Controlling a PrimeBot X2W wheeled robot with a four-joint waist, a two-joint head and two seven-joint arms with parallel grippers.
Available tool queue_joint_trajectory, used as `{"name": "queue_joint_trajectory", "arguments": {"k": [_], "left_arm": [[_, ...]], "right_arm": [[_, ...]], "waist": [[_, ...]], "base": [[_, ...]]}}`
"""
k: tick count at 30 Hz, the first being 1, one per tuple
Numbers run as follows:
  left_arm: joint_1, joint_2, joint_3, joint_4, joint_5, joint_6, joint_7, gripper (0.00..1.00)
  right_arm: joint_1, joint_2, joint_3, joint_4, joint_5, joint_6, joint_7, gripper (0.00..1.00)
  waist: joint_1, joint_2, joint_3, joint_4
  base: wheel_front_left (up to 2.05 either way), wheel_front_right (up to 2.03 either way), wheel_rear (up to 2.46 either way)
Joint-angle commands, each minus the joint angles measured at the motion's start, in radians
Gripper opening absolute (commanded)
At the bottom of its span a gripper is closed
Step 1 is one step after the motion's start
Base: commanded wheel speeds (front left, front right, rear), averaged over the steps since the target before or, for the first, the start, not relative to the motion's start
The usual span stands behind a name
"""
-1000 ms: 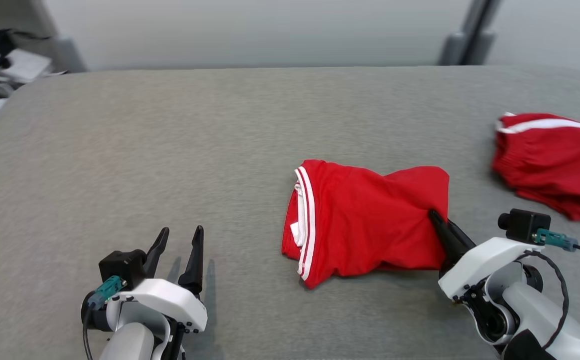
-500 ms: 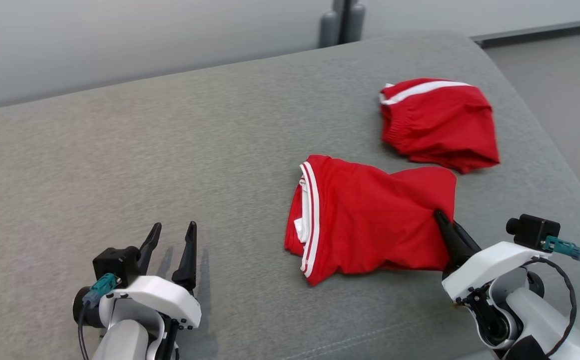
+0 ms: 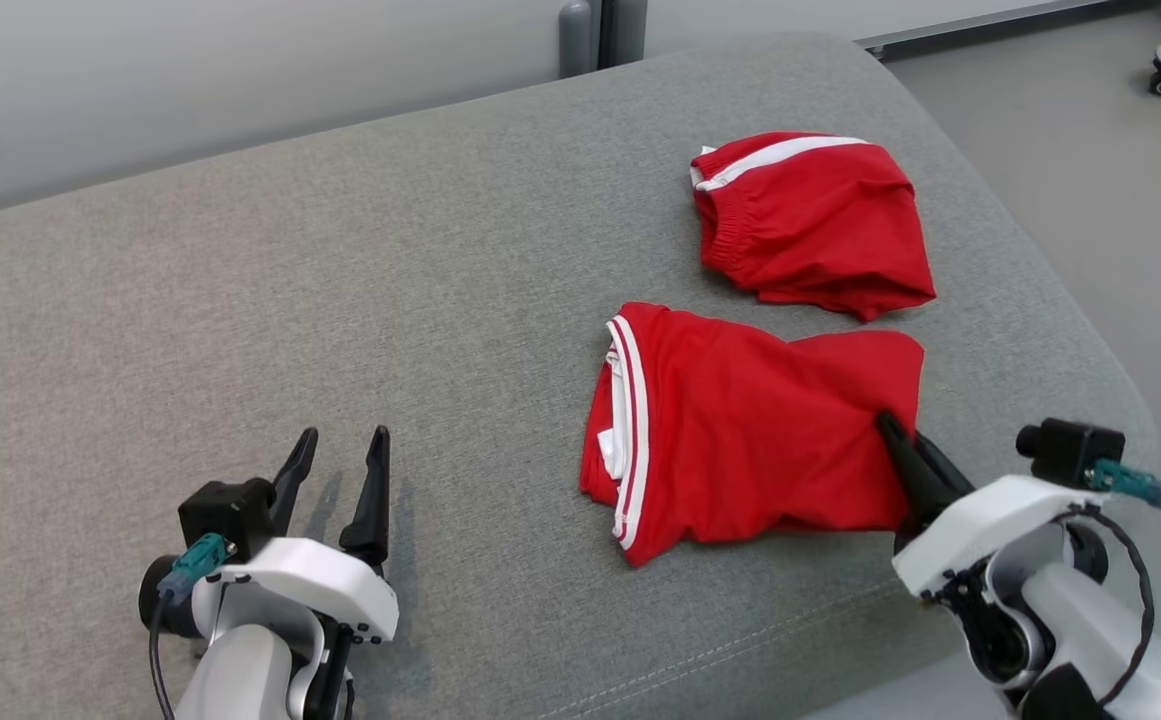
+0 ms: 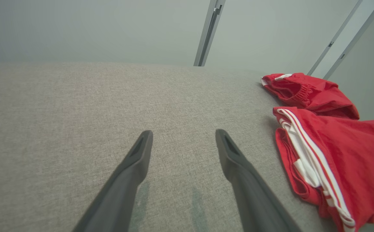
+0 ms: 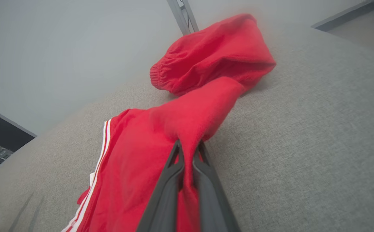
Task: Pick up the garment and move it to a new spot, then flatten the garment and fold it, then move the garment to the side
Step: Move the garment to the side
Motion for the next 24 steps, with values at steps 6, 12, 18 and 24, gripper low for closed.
{"name": "queue_joint_trajectory", "arguments": {"k": [6,12,18,24], "left_arm": [[-0.044,0.018,0.026,-0.04,0.016,-0.011,-0.006,1.0],[-0.046,0.018,0.023,-0.051,0.016,-0.009,-0.006,1.0],[-0.054,0.018,0.014,-0.059,0.02,-0.009,-0.006,1.0],[-0.068,0.018,-0.002,-0.063,0.022,-0.009,-0.006,1.0]], "right_arm": [[-0.159,-0.043,0.053,-0.001,-0.077,0.0,-0.015,0.0],[-0.306,-0.079,0.099,0.033,-0.105,0.0,-0.006,0.0],[-0.447,-0.108,0.117,0.12,-0.12,0.0,0.004,0.0],[-0.543,-0.148,0.077,0.279,-0.127,0.0,-0.002,0.0]], "waist": [[0.0,0.0,0.011,0.042],[0.0,0.0,0.022,0.095],[0.0,0.0,0.046,0.147],[0.0,0.0,0.072,0.2]], "base": [[0.0,0.0,0.0],[0.0,0.0,0.0],[0.0,0.0,0.0],[0.0,0.0,0.0]]}}
